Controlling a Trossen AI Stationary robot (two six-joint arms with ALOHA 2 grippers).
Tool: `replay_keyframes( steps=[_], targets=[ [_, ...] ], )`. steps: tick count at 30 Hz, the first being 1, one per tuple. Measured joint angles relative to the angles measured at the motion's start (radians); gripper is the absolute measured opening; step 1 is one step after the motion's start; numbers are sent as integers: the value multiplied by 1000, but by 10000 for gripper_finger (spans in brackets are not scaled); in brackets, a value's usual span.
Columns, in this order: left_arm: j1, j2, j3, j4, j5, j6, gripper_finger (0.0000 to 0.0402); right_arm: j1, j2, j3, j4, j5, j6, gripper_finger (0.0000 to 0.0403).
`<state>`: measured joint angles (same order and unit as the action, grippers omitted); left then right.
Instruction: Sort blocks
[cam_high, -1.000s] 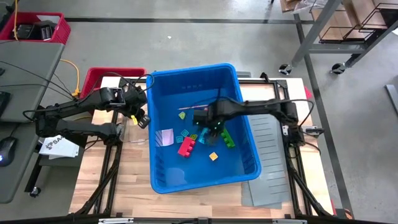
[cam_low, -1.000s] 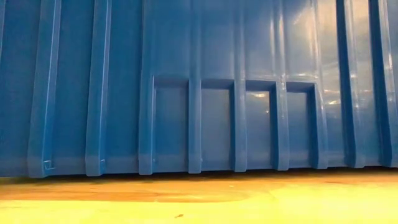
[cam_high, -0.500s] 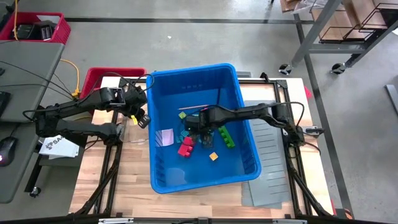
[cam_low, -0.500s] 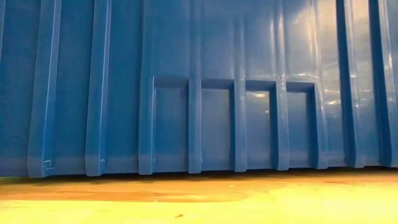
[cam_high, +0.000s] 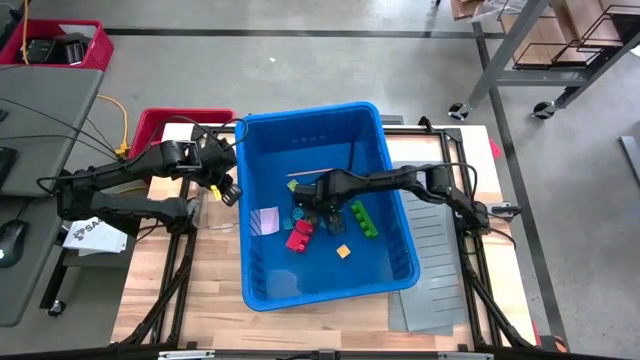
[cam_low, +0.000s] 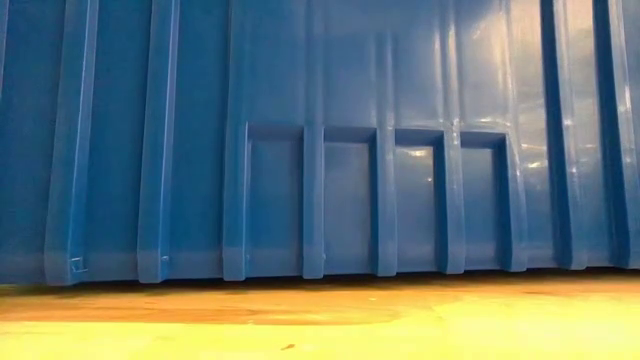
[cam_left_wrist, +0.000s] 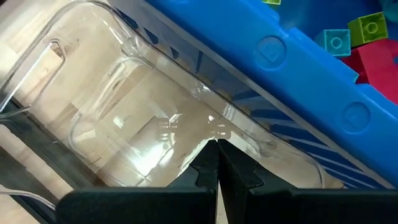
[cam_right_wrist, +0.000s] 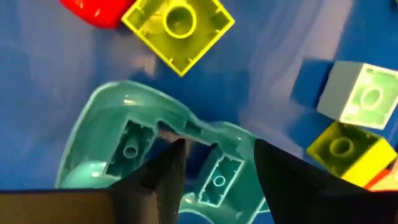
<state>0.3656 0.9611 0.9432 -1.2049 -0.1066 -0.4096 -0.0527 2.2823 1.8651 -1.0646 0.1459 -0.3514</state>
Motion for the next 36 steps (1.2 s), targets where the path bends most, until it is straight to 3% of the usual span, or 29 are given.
replay_keyframes(
  steps=[11, 13, 17, 25, 29, 36],
  targets=[
    [0, 0, 5, 4, -17, 31, 0, 8, 59, 6, 13, -15, -31, 173],
    [0, 0, 19, 5, -16, 38, 0, 13, 59, 5, 12, -14, -35, 145],
    [0, 0, 90, 4, -16, 72, 0, 16, 59, 4, -3, -10, 14, 42],
    [-3, -5, 383, -22, 17, 162, 0, 13, 41, 80, -73, -12, 115, 41],
    [-32, -28, 502, -98, 31, 185, 0, 5, -30, 156, -55, 14, 158, 41],
    [-94, -132, 541, -149, 109, 65, 0, -19, -67, 339, 30, 13, 272, 40]
  ],
)
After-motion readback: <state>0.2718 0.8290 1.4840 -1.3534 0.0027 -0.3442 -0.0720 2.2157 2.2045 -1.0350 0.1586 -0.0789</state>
